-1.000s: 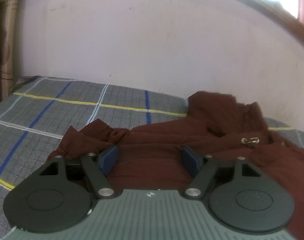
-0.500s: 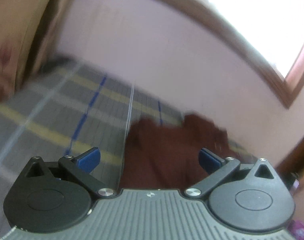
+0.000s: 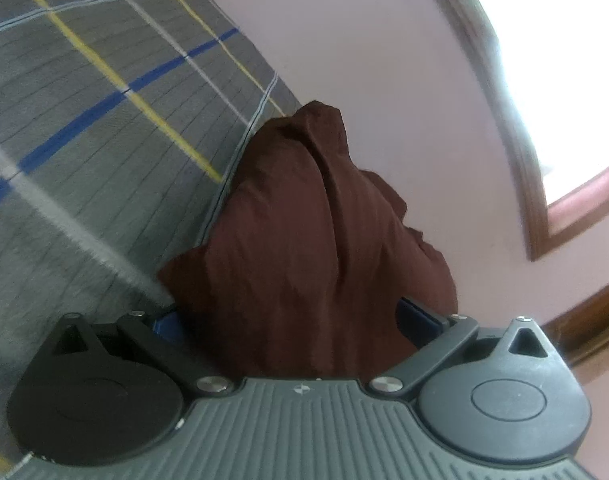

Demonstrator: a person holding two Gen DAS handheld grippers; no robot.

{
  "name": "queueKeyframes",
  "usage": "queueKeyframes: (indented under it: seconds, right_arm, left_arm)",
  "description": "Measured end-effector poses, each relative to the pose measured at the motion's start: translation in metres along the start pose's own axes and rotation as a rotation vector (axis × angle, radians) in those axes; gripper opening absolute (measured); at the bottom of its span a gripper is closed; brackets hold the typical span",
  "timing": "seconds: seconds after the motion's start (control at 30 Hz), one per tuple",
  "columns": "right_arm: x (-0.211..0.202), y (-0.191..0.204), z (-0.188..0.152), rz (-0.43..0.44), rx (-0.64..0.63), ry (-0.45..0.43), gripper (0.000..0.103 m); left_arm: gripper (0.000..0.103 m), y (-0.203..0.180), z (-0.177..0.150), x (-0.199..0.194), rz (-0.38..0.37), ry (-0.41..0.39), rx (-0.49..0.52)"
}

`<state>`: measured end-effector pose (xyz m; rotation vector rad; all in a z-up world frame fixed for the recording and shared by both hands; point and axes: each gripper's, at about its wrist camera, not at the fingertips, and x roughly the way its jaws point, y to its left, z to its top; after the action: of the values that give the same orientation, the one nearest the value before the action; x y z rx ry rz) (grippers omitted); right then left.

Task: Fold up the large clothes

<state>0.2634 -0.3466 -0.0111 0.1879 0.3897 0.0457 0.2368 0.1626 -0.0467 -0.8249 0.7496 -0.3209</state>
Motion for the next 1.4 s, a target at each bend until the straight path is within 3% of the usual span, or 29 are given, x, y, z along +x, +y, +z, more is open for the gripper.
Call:
queueKeyframes:
  seconds: [0.03, 0.07, 0.1, 0.2, 0.3, 0.4, 0.5, 0.6, 0.73, 0.83, 0.9, 0.97, 1.07, 1.13, 1.23, 1.37, 1.4]
  right_arm:
    - [-0.001, 0.000, 0.000, -0.003, -0.002, -0.004, 0.047]
    - [-0.002, 0.001, -0.001, -0.006, -0.005, -0.007, 0.047]
    - [-0.003, 0.001, -0.001, -0.010, -0.008, -0.011, 0.047]
    - [-0.005, 0.001, -0.002, -0.013, -0.012, -0.020, 0.049]
    - [-0.005, -0.005, 0.001, 0.018, 0.017, -0.009, 0.054]
    - [-0.022, -0.008, 0.008, 0.034, 0.036, -0.040, 0.054]
    - [-0.067, -0.004, 0.010, 0.146, 0.069, -0.152, 0.054]
    - [-0.107, 0.019, 0.003, 0.303, -0.025, -0.199, 0.047]
    - [-0.112, 0.065, -0.010, 0.414, -0.259, -0.143, 0.037]
    - [-0.078, 0.085, -0.019, 0.454, -0.296, -0.035, 0.032]
    - [-0.054, 0.086, -0.023, 0.466, -0.220, 0.009, 0.032]
    - [-0.037, 0.079, -0.022, 0.498, -0.065, 0.040, 0.032]
    - [-0.016, 0.062, -0.019, 0.545, 0.147, 0.105, 0.032]
    - [-0.012, 0.050, -0.017, 0.572, 0.216, 0.134, 0.030]
    - [-0.022, 0.020, -0.010, 0.570, 0.280, 0.174, 0.029]
    - [-0.075, -0.046, -0.003, 0.500, 0.263, 0.105, 0.032]
    - [-0.089, -0.070, -0.004, 0.485, 0.295, 0.078, 0.036]
  left_arm:
    - [0.090, -0.005, 0.000, 0.004, 0.016, -0.004, 0.037]
    - [0.065, -0.010, 0.000, 0.008, 0.049, -0.009, 0.070]
    - [0.056, -0.012, -0.002, 0.011, 0.085, -0.018, 0.092]
    - [0.043, -0.016, -0.008, 0.002, 0.063, -0.113, 0.081]
    - [0.040, -0.051, -0.020, -0.008, 0.123, -0.214, 0.243]
    - [0.039, -0.080, -0.025, -0.019, 0.102, -0.286, 0.317]
    - [0.039, -0.109, -0.025, -0.022, 0.089, -0.329, 0.355]
    - [0.039, -0.136, -0.026, -0.020, 0.073, -0.358, 0.387]
    - [0.039, -0.171, -0.043, -0.018, 0.053, -0.387, 0.448]
    - [0.039, -0.201, -0.058, -0.015, 0.031, -0.391, 0.508]
    - [0.039, -0.219, -0.068, -0.008, 0.001, -0.379, 0.546]
    - [0.039, -0.239, -0.082, 0.005, -0.040, -0.355, 0.590]
    - [0.039, -0.267, -0.104, 0.038, -0.110, -0.274, 0.646]
    - [0.039, -0.282, -0.121, 0.062, -0.166, -0.227, 0.690]
    - [0.039, -0.293, -0.141, 0.082, -0.259, -0.178, 0.728]
    - [0.039, -0.295, -0.157, 0.098, -0.310, -0.135, 0.744]
    - [0.039, -0.293, -0.160, 0.103, -0.320, -0.118, 0.733]
